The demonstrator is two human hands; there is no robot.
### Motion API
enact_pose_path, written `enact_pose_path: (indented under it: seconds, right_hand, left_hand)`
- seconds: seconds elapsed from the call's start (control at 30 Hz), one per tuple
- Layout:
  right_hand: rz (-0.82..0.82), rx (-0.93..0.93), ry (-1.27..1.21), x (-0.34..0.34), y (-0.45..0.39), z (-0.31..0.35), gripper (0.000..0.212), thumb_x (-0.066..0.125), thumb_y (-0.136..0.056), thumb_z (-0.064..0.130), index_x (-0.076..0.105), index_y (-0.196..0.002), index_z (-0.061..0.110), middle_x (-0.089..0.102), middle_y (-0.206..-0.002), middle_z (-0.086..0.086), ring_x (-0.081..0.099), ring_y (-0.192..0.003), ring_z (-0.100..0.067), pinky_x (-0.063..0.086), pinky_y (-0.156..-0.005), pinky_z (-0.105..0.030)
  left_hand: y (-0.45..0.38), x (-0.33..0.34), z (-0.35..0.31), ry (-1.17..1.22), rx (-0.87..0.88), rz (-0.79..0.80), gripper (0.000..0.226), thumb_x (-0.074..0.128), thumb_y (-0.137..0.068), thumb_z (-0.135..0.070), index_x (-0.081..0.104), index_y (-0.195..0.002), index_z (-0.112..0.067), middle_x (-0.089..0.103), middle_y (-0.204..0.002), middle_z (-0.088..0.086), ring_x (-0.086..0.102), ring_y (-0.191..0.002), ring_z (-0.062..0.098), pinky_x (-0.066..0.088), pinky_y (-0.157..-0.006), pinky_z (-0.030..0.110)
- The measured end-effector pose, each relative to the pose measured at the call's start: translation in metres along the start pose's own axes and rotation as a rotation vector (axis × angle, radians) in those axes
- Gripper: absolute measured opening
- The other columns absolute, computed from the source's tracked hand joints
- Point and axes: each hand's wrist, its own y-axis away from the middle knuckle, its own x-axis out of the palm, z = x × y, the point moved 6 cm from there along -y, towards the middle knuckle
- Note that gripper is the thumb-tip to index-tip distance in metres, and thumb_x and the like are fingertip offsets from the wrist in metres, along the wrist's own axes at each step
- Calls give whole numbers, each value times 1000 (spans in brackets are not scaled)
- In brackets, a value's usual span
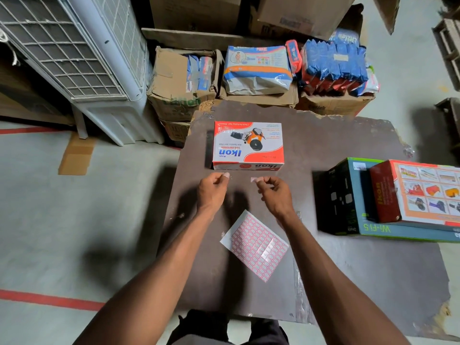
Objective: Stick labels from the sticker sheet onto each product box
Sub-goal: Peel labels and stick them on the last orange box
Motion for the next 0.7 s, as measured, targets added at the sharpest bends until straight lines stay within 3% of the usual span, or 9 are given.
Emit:
enact_pose_path:
  seconds: [0.07,0.13,0.23,0.3,0.4,0.47,0.57,0.63,0.7]
  right_hand:
    - [4,-11,-75,-6,-20,7,12,71,-96,27,68,-98,15,73,-100,-3,68,-93,-19,57,-81,-35]
    - [23,-47,-100,-9,-41,12,24,75,-92,20,64,-112,11,74,-109,-5,68,-95,-14,55,-84,-30]
    - [41,-58,-11,-9,-73,8,44,80,-82,24,57,-119,19,71,-122,-5,70,-106,-19,58,-92,-35]
    - [24,-86,94,-9,-94,1,49,81,-72,35,54,-113,32,67,-123,-3,68,-109,-24,60,-93,-44]
    - [-3,-123,217,-6,-122,-17,59,79,-61,48,48,-111,44,60,-121,4,59,-116,-31,50,-104,-56]
    - [13,-144,235,-3,-131,-25,67,81,-59,49,44,-114,45,57,-122,6,60,-113,-31,51,-101,-58]
    - [46,-155,175,1,-139,-36,68,84,-58,45,39,-109,51,60,-119,4,69,-100,-32,58,-83,-61]
    - [58,-167,156,-1,-145,-47,71,85,-60,43,38,-112,53,62,-120,3,71,-100,-30,59,-82,-60]
    - [36,-167,138,-5,-135,-42,73,86,-61,43,37,-113,57,62,-122,3,71,-102,-28,59,-84,-59]
  left_hand:
    - [-14,1,-8,-10,20,-25,18,65,-97,-30,71,-106,-16,73,-98,1,68,-89,22,49,-70,23]
    - [-29,5,-11,-31,13,-47,29,66,-97,-27,66,-123,-13,70,-114,5,63,-96,17,45,-78,22]
    - [-53,15,-8,-72,-23,-69,49,65,-96,-25,54,-142,-16,61,-136,10,59,-119,28,47,-98,34]
    - [-64,22,-4,-130,-53,-69,57,61,-98,-25,43,-153,-20,49,-149,14,46,-137,31,38,-111,39]
    - [-77,32,-2,-154,-82,-51,65,55,-102,-27,25,-160,-24,36,-160,14,34,-148,32,30,-119,43]
    - [-83,39,1,-141,-127,-43,68,53,-103,-34,20,-161,-23,40,-159,11,39,-145,33,32,-118,44]
    - [-83,43,-1,-49,-152,-85,69,57,-100,-41,26,-160,-22,46,-154,10,45,-139,31,37,-112,39]
    - [-78,39,-6,23,-141,-148,63,63,-98,-39,39,-152,-18,51,-148,10,54,-127,26,42,-96,29]
    - [-72,33,-10,60,-136,-202,51,68,-95,-37,51,-138,-16,57,-138,11,55,-103,18,37,-77,20]
